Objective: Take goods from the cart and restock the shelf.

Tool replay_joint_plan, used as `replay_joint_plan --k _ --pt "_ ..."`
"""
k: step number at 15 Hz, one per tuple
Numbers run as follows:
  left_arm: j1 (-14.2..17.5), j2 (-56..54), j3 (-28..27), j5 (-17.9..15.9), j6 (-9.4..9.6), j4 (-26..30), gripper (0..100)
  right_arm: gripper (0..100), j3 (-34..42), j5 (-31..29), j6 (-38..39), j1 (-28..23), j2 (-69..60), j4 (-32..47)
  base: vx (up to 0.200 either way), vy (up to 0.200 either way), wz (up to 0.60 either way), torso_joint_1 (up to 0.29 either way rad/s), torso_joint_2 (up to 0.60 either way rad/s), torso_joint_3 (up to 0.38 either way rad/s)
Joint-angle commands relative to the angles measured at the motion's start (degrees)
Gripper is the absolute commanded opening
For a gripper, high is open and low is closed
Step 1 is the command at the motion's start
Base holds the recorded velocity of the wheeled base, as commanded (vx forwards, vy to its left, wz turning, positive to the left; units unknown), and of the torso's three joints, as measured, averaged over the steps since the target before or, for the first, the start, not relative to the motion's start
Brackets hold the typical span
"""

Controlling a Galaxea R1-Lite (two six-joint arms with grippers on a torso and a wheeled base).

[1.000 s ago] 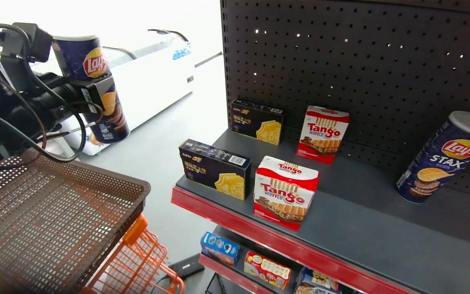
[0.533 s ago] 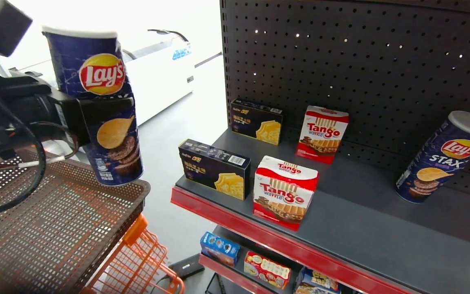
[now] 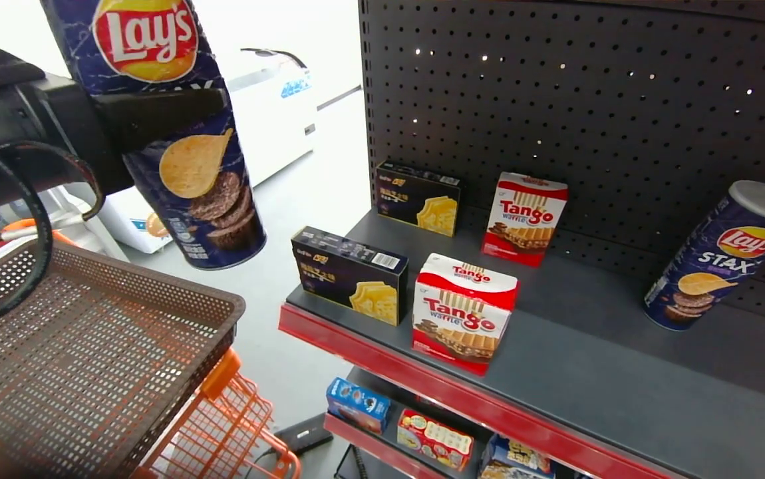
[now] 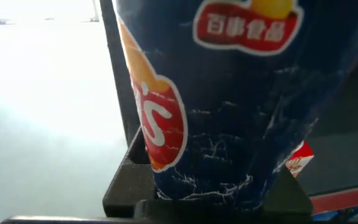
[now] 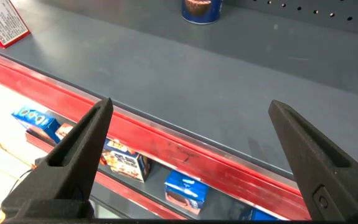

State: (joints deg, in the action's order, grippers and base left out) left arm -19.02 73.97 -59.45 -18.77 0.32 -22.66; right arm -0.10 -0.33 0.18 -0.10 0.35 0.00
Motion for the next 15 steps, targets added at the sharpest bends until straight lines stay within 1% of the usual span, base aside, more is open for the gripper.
replay_joint_plan --k 1,6,8,9,12,14,15 --pt "-1.5 1.7 1.6 -1.4 0.03 -2.4 0 100 0.0 0.0 0.0 0.0 0.1 0.0 0.000 0.000 0.00 0.000 0.00 0.000" --pt "-5.7 2.1 3.9 -6.0 -0.05 -4.4 0 100 0.0 0.0 0.0 0.0 0.1 0.0 0.000 0.000 0.00 0.000 0.00 0.000" --pt "-8.4 3.0 5.1 -8.3 -0.14 -6.0 0 100 0.0 0.0 0.0 0.0 0.1 0.0 0.000 0.000 0.00 0.000 0.00 0.000" --pt "-9.9 4.1 5.0 -8.6 -0.14 -6.1 0 100 0.0 0.0 0.0 0.0 0.1 0.0 0.000 0.000 0.00 0.000 0.00 0.000" --pt "-12.7 5.0 4.6 -8.9 -0.14 -6.2 0 100 0.0 0.1 -0.2 0.0 0.1 0.0 0.000 0.000 0.00 0.000 0.00 0.000" --pt "-14.1 5.0 4.5 -8.9 -0.14 -6.2 0 100 0.0 0.1 -0.2 -0.1 0.1 0.0 0.000 0.000 0.00 0.000 0.00 0.000" --pt "-14.6 5.0 4.3 -9.7 -0.14 -6.2 0 100 0.0 0.1 -0.2 -0.1 0.1 0.0 0.000 0.000 0.00 0.000 0.00 0.000"
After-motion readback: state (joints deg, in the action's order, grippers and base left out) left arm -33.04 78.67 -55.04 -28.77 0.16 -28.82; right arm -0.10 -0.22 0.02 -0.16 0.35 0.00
